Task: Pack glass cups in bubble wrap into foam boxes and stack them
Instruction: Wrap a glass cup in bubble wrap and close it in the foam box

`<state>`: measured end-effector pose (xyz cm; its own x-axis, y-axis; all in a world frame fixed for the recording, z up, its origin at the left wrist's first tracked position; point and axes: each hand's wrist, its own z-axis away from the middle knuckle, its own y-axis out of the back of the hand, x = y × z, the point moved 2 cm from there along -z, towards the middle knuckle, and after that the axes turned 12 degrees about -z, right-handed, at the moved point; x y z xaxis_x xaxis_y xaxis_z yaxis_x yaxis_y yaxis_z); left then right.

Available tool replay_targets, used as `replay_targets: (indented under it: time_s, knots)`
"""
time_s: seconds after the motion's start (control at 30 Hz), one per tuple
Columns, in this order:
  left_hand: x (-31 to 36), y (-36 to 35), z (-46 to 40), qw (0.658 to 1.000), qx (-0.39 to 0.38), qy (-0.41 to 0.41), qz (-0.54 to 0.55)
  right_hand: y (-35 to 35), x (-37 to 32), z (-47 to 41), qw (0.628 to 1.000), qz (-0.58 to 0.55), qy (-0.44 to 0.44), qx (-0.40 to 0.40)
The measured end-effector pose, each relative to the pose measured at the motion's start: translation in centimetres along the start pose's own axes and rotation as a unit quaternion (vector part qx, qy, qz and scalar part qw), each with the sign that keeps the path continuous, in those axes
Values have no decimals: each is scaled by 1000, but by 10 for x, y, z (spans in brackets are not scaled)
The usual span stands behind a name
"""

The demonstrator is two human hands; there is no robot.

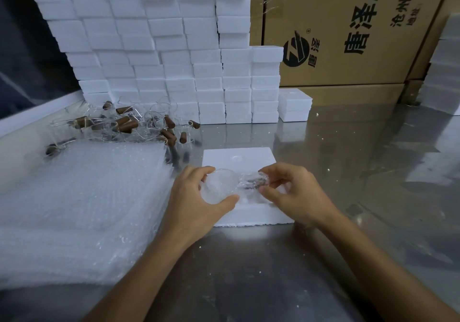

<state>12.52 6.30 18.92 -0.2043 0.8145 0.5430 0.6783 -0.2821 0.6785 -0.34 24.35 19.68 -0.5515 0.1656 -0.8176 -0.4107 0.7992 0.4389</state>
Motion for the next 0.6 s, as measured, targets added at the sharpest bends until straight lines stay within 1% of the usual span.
replay_targets:
  time_s: [0.17,0.6]
  knots:
    - [5,1,2,1000,21,12,-2,-11,2,4,998,-49,22,43]
    - [2,-2,2,999,28,6,-18,-13,2,4,997,-29,38,61]
